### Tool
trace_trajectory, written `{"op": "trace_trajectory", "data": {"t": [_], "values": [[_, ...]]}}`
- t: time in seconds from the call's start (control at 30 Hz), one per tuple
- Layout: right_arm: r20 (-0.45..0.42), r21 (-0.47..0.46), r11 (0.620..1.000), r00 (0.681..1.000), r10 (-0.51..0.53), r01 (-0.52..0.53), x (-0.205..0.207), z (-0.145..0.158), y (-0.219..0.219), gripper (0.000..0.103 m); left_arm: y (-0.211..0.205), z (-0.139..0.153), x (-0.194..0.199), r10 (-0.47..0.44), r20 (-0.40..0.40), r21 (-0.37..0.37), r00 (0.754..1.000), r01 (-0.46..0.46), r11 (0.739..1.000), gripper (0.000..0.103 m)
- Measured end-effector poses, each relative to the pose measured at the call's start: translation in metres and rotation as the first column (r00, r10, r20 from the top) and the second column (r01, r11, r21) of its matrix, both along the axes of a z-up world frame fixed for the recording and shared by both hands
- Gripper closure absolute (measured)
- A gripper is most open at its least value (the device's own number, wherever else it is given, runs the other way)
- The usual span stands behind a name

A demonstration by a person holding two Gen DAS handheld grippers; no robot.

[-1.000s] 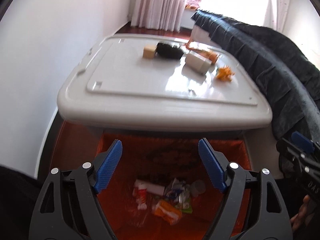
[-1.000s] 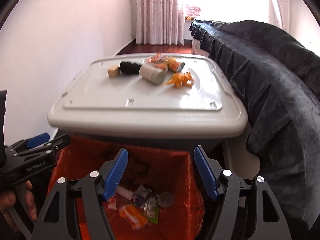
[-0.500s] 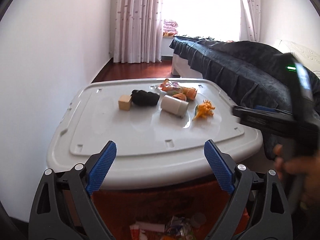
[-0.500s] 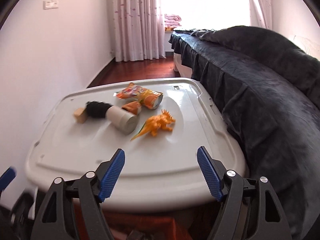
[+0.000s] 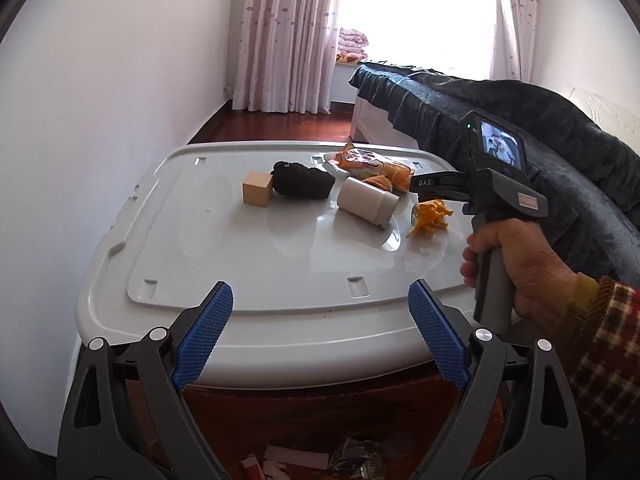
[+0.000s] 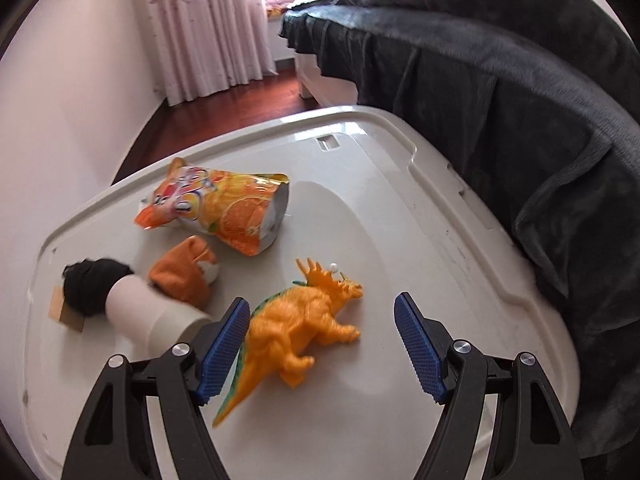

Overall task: Collect trash
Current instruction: 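Grasp the orange toy dinosaur with the right gripper, then grasp the white cylinder with the left gripper while the right gripper holds the dinosaur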

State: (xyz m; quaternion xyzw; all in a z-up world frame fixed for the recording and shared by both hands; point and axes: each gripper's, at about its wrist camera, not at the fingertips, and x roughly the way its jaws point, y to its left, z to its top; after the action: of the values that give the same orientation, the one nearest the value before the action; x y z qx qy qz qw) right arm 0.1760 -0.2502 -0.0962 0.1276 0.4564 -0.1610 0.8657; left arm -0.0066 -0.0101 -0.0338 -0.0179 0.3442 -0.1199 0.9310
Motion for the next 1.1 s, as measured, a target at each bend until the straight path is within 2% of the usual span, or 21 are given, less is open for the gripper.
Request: {"op": "trace_trajectory", "data": {"t": [0.3, 0.4, 0.6, 0.8, 0.9, 1.03, 1.1], "values": [[-0.095, -0.055, 0.998, 0.995, 0.006, -0.011, 0.022, -0.019, 0.013, 0.031, -0.001, 0.0, 0.0, -0.013, -0.008, -0.019, 1.0, 0.013, 1.0, 0.016], [-0.091, -0.045, 0.998, 0.995, 0.032, -0.037, 0.019, -0.025, 0.01, 0.04, -0.001, 0.001, -0.002, -0.015, -0.005, -0.023, 1.0, 0.015, 1.0, 0.016], [-0.038, -0.046, 0.993, 0.993, 0.108, -0.11, -0.005, -0.019, 0.008, 0.042, -0.002, 0.001, 0.001, -0.016, -0.007, -0.024, 1.0, 0.015, 1.0, 0.016], [0.027, -0.099, 0.983, 0.988, 0.155, -0.151, -0.037, 0.006, 0.003, 0.042, -0.007, 0.0, 0.006, -0.019, -0.019, -0.024, 1.0, 0.018, 1.0, 0.016], [0.064, -0.137, 0.975, 0.98, 0.187, -0.177, -0.051, 0.032, -0.002, 0.042, -0.015, 0.002, 0.019, -0.028, -0.035, -0.046, 0.999, 0.027, 0.999, 0.016], [0.133, -0.215, 0.955, 0.963, 0.234, -0.203, -0.072, 0.077, -0.011, 0.041, -0.04, 0.001, 0.059, -0.014, -0.092, -0.104, 0.996, 0.004, 0.995, 0.016], [0.153, -0.247, 0.944, 0.953, 0.261, -0.219, -0.082, 0.091, -0.014, 0.041, -0.057, -0.002, 0.084, 0.016, -0.137, -0.141, 0.99, -0.036, 0.989, 0.016]]}}
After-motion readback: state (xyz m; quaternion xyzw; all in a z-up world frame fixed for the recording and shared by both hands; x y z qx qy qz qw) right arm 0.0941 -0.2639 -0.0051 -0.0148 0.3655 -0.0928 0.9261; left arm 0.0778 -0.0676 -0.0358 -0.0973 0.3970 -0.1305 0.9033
